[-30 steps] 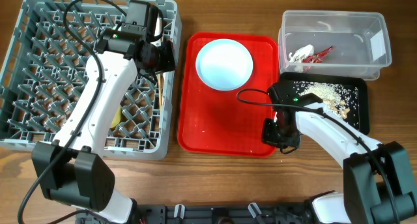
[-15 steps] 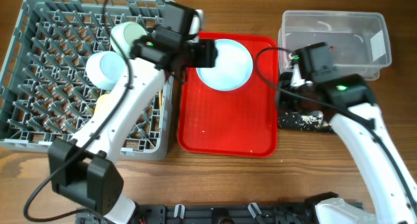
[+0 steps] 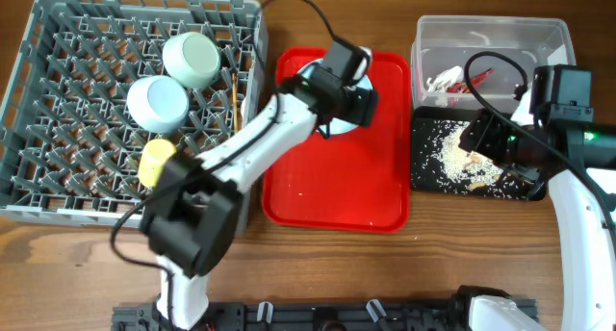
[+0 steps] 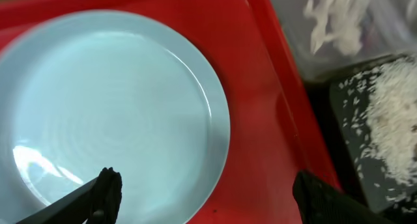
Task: Sort waste into correct bins and load items into the dishwasher rack
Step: 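Reach the left gripper to the light-blue plate and grip its edge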
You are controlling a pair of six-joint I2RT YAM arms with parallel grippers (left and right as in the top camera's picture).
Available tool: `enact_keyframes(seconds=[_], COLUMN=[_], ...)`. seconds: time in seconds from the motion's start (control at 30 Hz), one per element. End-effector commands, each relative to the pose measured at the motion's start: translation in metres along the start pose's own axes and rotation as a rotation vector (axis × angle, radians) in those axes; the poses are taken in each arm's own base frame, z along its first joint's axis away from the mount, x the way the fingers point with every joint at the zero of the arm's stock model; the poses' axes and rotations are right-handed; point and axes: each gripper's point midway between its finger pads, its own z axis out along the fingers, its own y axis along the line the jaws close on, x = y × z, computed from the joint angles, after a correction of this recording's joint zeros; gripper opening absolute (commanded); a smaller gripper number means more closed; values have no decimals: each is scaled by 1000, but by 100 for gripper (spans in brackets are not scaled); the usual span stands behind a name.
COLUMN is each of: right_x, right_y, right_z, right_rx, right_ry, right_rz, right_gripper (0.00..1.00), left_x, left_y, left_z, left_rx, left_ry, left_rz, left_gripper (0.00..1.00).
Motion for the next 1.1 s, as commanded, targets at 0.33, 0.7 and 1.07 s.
enact_keyframes(seconds=[0.33,0.7,1.07], right_x=[-1,-1,-1], right_y=[4,4,4], right_z=[-9,-9,-9], right_rx=[-26,-26,-26], right_ry=[-12,-11,-12], right_rz=[-25,-26,-26], right_gripper=[87,88,88], left_x=[94,103,68], left_y=[-6,1,-12], left_z=[58,55,32], left_rx=[-71,-104,-79], left_ry=[296,334,238], left_rz=[137,141,142], left_gripper=[44,11,4])
